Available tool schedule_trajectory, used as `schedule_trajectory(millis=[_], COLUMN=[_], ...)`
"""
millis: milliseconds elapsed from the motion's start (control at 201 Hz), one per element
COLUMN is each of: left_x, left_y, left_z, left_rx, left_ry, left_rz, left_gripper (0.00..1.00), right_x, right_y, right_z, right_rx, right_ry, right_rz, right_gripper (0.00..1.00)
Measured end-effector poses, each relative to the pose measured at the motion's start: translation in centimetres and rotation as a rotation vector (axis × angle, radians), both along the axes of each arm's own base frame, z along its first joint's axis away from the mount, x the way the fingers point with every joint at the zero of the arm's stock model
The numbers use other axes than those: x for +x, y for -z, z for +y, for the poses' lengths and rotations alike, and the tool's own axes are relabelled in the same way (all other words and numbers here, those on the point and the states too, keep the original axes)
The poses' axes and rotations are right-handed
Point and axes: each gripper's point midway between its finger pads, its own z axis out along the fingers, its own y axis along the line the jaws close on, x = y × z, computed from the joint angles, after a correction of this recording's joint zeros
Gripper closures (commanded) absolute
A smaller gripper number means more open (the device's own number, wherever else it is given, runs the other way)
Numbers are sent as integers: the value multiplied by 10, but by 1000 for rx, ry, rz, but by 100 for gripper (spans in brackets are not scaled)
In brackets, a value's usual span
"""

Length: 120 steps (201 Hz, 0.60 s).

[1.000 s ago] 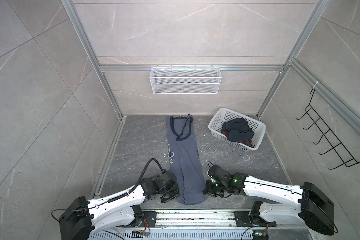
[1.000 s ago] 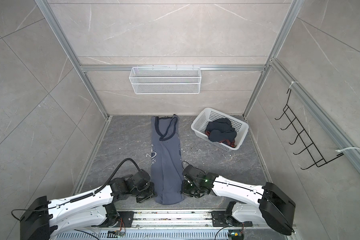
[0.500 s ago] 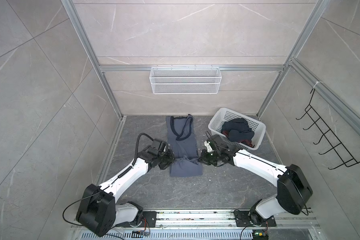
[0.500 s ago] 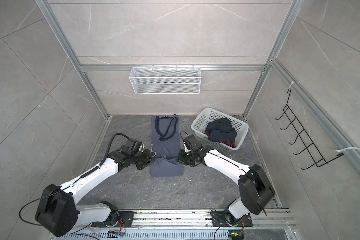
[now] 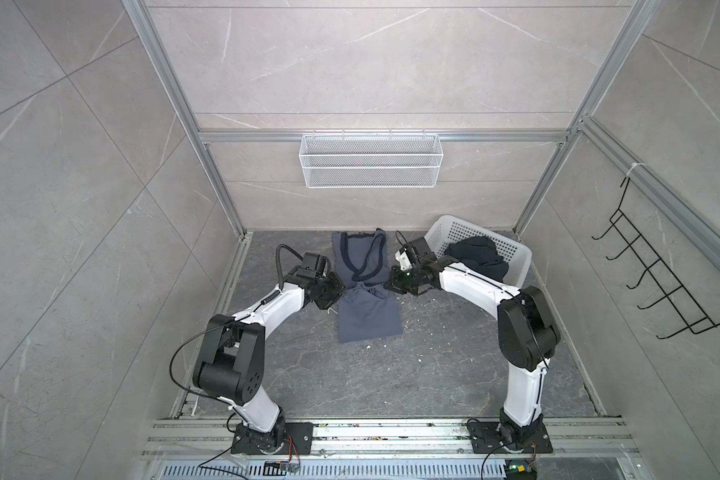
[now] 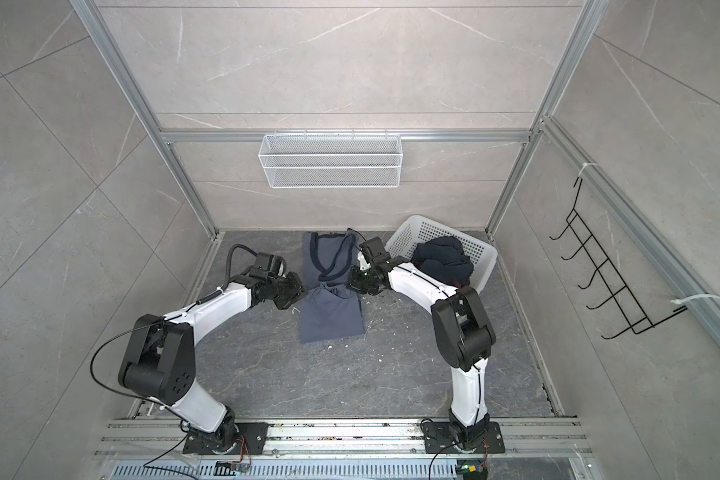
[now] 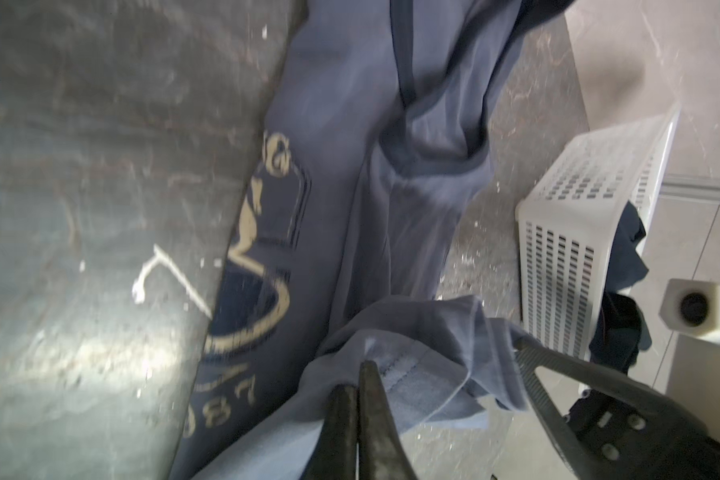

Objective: Fold and stack the tank tops
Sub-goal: 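Fold the near hem far over the tank top with both grippers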

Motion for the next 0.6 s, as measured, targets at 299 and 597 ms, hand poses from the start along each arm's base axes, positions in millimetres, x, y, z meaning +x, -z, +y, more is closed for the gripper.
schedule_trajectory(millis=[299,597], left_x=[40,60], left_y=[15,20], left_z=[1,-6], left_rx=[2,0], left_ry=[-10,11], left_rz=[2,-7], left_gripper=[100,100], right_x=[30,39], right_y=[5,13], right_z=[4,-4], right_rx=[-2,-22], right_ry=[9,33], right_rz=[-24,-19], right_gripper=[100,100])
